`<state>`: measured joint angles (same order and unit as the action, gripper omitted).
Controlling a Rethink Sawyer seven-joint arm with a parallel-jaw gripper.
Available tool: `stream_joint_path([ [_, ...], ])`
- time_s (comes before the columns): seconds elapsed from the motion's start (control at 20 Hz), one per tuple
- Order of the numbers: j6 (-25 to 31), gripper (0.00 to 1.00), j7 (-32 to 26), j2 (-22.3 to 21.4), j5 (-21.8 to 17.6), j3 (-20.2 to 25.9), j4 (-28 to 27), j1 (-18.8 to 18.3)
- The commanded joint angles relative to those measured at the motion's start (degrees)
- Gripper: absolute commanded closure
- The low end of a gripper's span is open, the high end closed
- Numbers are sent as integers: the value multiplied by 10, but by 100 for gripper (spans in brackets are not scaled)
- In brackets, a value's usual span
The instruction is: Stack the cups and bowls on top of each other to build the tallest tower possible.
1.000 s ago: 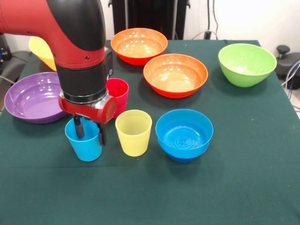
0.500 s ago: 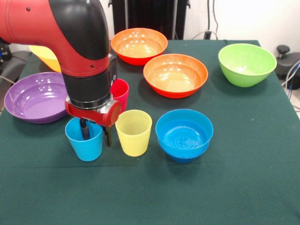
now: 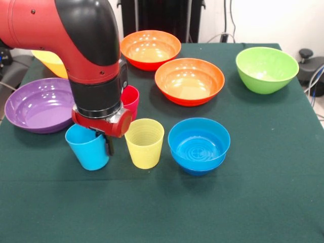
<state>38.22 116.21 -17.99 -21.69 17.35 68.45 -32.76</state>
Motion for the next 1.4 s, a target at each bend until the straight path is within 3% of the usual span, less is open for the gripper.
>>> stream_joint_path([
  [0.05,58,100,-59,6,-28,-5,2,24],
  [0.65,117,100,-78,-3,-24,-3,-45,36],
  [0.9,188,100,-91,-26,-24,-1,-83,48],
  [1.4,247,100,-85,-40,-33,-2,-124,61],
])
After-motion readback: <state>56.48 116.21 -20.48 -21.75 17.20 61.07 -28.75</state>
